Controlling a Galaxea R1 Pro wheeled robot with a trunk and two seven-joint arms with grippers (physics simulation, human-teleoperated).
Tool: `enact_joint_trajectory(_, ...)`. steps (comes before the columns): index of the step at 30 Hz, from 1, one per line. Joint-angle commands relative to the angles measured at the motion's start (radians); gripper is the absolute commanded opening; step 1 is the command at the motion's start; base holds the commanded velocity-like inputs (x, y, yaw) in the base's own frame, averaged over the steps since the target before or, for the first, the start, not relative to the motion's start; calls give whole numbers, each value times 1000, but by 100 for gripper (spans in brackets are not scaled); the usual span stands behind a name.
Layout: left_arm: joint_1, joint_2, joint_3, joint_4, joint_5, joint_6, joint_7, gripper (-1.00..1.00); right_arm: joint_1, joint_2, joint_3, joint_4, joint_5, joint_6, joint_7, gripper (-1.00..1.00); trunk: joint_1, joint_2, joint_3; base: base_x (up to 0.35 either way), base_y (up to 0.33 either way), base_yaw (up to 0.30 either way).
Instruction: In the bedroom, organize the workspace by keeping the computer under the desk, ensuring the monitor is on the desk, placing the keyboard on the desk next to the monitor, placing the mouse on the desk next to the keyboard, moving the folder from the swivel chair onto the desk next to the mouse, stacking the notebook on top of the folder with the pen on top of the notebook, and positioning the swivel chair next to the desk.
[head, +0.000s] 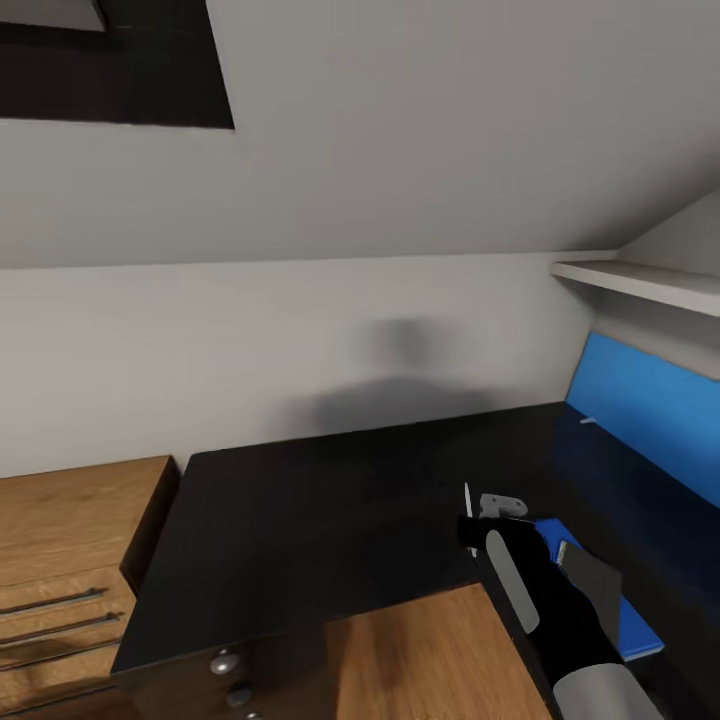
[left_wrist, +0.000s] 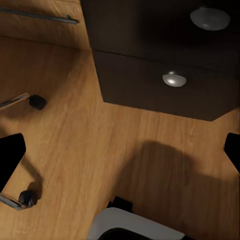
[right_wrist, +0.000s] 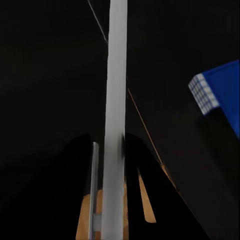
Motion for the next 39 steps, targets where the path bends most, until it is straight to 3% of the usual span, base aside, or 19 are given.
enact_joint_trajectory(1, 0, 0, 4, 0, -6, -2, 3, 100, -1, 0, 1, 0, -10, 2, -8, -100, -4, 6, 2, 0, 0, -258)
enact_joint_trajectory(29, 0, 0, 4, 0, -6, -2, 4, 100, -1, -6, 0, 3, -9, 2, -9, -100, -111, 202, 97, 0, 0, -247)
enact_joint_trajectory(39, 0, 0, 4, 0, -6, -2, 6, 100, -1, -7, -3, 32, -9, -3, -8, -100, -111, 202, 97, 0, 0, -78)
